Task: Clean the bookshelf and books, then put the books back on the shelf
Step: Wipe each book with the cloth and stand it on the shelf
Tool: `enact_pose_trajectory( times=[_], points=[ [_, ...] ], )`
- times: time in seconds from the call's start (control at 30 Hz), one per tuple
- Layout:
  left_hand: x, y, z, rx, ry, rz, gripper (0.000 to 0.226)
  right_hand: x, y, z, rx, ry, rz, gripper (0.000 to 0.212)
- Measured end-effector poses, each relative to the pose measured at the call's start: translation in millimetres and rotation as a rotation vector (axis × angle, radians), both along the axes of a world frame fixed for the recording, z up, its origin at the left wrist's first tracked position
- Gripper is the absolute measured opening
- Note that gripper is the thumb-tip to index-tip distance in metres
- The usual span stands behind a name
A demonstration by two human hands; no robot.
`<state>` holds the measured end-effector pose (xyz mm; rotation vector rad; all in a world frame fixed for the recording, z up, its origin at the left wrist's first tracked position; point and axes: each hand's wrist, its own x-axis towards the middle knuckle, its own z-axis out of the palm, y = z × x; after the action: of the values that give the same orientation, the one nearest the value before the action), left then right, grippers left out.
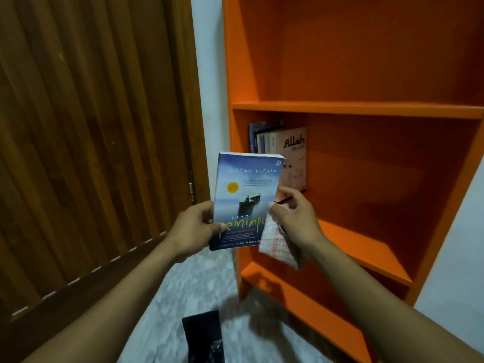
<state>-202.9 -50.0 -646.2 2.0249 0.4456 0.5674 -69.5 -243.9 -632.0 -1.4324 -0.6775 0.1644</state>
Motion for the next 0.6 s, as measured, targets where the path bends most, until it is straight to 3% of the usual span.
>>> enact_pose_trajectory(
  times=[0.13,0.3,0.53,0.6],
  points=[
    [78.3,6.9,-10.0,-0.011,-0.053,0.036,0.04,26.8,-7.5,18.6,0.068,-0.023,-0.133,0.027],
    [158.6,-29.3,12.7,0.053,-0.098,0.092,0.02,61.6,-9.1,17.4,0.07,-0.083,-0.194,0.018],
    [253.1,-52.8,-9.4,0.114,-0.03,0.146,0.01,101.3,-20.2,8.5,0.05,-0.059,-0.214,0.017],
    [270.8,-51.4,-17.7,0.093,-0.011,0.201,0.02,107.1,-23.0,7.2,0.047,-0.031,-0.208,0.018]
  ],
)
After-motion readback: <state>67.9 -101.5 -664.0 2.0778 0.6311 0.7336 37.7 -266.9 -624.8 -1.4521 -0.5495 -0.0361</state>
